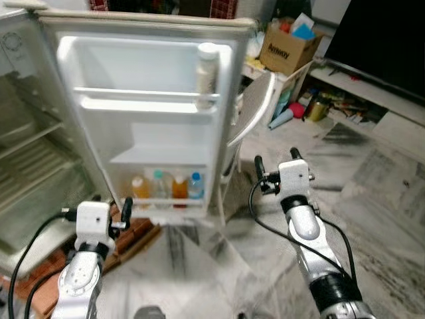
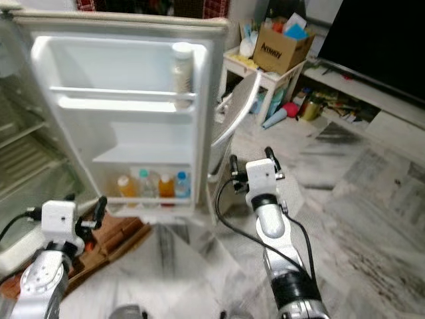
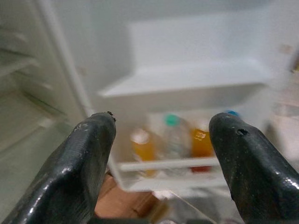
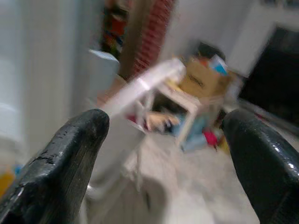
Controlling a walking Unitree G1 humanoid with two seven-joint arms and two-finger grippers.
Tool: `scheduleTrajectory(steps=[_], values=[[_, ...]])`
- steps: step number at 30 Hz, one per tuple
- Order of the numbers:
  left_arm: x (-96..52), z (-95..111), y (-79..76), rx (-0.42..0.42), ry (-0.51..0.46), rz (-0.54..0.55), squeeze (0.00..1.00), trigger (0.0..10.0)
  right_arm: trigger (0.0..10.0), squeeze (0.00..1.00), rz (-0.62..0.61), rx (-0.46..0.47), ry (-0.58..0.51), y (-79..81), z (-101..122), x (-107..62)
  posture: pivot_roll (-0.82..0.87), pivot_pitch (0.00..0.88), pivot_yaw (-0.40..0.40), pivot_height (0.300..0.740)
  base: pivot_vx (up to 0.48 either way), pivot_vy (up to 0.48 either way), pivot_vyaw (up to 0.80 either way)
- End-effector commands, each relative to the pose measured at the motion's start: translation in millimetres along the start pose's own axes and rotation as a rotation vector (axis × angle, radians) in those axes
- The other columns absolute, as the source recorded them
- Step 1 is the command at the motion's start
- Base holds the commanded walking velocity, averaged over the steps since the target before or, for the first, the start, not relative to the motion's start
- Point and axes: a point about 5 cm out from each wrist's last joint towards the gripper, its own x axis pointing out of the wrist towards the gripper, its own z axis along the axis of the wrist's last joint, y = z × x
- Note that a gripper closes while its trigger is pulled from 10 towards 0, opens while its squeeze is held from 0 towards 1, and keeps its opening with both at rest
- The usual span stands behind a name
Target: Restocking fridge
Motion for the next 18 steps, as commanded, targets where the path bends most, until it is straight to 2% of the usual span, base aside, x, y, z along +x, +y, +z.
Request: scheduleTrajectory(steps=[1, 5, 9, 11, 18], values=[[1.7, -0.5, -3.2, -0.008, 0.005, -0.027, 0.00, 10.0, 10.0, 0.00, -0.043, 0.036, 0.020, -7.9, -2.2, -0.6, 0.15, 0.000, 0.010, 0.740, 0.000, 0.000, 0.00], [5.6, -5.4, 0.2, -0.023, 0.043, -0.034, 0.00, 10.0, 10.0, 0.00, -0.072, 0.026, 0.035, -12.5, -4.7, -2.5, 0.12, 0.000, 0.032, 0.740, 0.000, 0.000, 0.00], [15.0, -0.5, 4.4, 0.013, 0.025, -0.041, 0.00, 10.0, 10.0, 0.00, -0.043, 0.054, 0.039, -11.1, -7.3, -5.6, 0.11, 0.000, 0.040, 0.740, 0.000, 0.000, 0.00], [18.8, 1.3, 4.6, 0.016, 0.027, -0.035, 0.00, 10.0, 10.0, 0.00, -0.009, 0.063, 0.006, -8.0, -3.3, -5.5, 0.11, 0.000, 0.037, 0.740, 0.000, 0.000, 0.00], [19.8, 0.1, -0.4, 0.015, 0.020, -0.018, 0.00, 10.0, 10.0, 0.00, 0.017, 0.041, -0.005, -5.8, 3.0, 3.0, 0.12, 0.000, 0.015, 0.740, 0.000, -0.480, 0.78]])
